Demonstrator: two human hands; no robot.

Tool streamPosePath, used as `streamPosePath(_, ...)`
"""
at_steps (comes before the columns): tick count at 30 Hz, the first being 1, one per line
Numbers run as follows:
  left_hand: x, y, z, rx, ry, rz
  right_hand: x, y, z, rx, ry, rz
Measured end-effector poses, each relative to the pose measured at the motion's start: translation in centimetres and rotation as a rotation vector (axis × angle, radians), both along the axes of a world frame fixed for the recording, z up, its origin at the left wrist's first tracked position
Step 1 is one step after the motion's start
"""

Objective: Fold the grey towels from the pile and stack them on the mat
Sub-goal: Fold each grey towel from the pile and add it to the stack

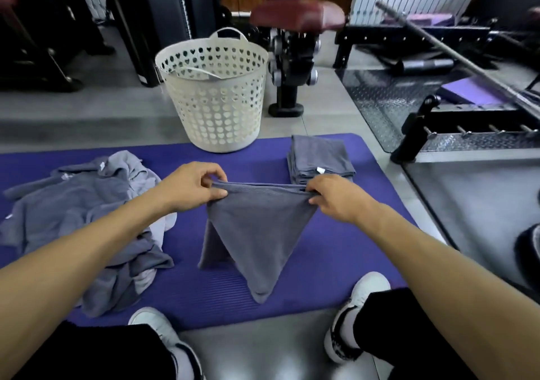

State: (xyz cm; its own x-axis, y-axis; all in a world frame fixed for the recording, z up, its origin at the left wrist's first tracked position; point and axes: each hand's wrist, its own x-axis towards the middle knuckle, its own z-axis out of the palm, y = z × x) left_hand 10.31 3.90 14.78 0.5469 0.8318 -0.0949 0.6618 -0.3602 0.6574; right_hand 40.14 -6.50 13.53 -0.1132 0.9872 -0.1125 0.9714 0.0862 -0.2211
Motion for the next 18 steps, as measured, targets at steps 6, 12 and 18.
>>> streamPosePath(6,-1.1,0.3,0.0,0.14,0.029,0.184,0.3,1.6,3.1,0.083,0.102,0.068)
streamPosePath(12,-0.7,1.1,1.4,0.043,-0.125,0.247,0.2,2.6,3.6,0.341,0.295,-0.026)
streamPosePath(18,-1.7,1.9,1.2,0.008,-0.223,0.422,-1.3,2.5,4.3,0.227,0.275,-0.077)
